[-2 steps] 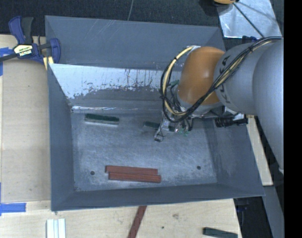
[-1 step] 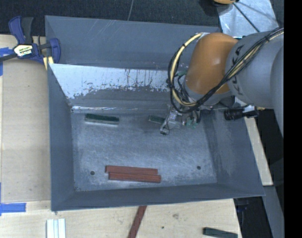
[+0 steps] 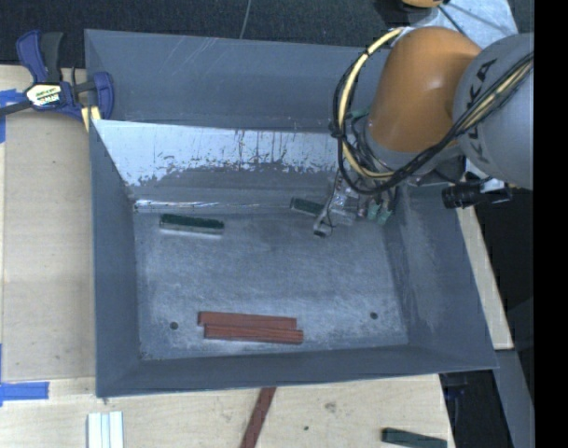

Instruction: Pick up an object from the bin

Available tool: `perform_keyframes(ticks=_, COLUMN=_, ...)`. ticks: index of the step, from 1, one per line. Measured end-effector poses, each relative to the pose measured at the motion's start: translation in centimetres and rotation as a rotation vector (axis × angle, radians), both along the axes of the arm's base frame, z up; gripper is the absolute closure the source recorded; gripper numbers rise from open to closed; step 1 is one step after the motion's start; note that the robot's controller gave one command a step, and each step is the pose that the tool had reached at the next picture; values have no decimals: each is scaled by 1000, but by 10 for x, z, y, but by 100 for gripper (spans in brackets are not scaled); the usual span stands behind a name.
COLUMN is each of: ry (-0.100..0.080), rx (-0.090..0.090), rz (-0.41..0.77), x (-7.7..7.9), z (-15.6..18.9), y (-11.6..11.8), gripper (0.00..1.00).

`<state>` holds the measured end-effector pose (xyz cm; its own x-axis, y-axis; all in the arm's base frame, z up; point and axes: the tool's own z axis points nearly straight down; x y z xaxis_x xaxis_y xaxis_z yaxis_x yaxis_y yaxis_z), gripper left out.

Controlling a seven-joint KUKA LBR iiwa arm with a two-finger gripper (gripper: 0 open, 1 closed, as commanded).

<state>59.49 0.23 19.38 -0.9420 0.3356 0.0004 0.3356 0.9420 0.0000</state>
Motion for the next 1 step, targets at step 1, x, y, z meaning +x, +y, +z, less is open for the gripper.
perform_keyframes(ticks=1, ry=-3, rx=0, rz=-22, x=13, z=56, y=-4, gripper=100)
